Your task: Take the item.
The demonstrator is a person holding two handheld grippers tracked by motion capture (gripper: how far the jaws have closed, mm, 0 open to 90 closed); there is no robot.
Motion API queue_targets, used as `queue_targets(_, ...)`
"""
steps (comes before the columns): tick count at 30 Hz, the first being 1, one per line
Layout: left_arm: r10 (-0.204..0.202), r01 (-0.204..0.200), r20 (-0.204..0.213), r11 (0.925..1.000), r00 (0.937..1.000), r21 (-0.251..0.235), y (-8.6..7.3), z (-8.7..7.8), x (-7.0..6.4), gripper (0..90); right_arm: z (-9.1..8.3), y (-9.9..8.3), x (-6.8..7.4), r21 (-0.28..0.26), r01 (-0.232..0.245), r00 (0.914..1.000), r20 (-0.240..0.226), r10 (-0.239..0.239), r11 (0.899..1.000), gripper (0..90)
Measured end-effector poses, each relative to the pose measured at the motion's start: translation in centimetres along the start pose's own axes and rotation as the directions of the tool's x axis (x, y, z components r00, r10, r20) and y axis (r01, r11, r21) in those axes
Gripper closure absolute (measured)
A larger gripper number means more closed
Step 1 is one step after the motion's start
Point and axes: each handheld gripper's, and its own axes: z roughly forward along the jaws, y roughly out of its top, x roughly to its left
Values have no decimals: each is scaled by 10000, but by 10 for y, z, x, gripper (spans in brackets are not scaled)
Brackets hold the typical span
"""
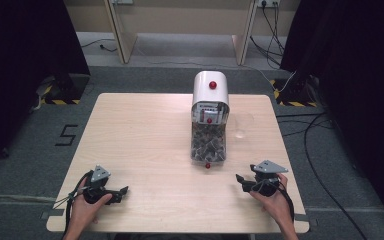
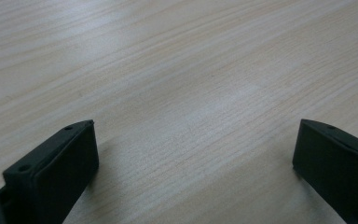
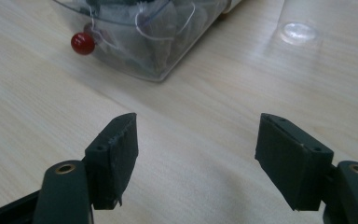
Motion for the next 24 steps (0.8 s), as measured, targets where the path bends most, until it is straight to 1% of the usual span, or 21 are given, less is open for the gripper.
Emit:
queue_targets(1,-1,1,2,10000,10000,-2,0,0,0,0,0,0,0,0,0,10000,0,0,10000,309)
queue_targets(2,0,0,0,10000,10000,-1,0,0,0,0,-2,3,0,-139,12,10000,27,-11,9999,320)
queue_targets(3,1,-1,0,10000,10000,-3,0,0,0,0,-2,3,0,-139,12,10000,27,-11,9999,320)
queue_targets(6,0,0,1,10000,10000,-1,0,0,0,0,-5,9,0,-360,88,10000,22,-88,9993,341)
queue_targets(8,-1,1,-1,10000,10000,-3,0,0,0,0,-7,15,1,-590,211,9998,-5,-212,9980,357)
queue_targets(10,0,0,1,10000,10000,-3,0,0,0,0,-8,17,2,-637,193,9998,-30,-196,9978,361)
queue_targets(15,1,-1,1,10000,10000,-3,0,0,0,0,-10,26,4,-851,323,9994,-50,-329,9959,383)
queue_targets(22,2,-2,0,10000,10000,-1,0,0,0,0,-7,39,9,-1080,549,9983,-115,-564,9926,405)
queue_targets(24,-1,1,3,10000,10000,-3,0,0,0,0,-6,47,12,-1219,693,9973,-157,-717,9901,420)
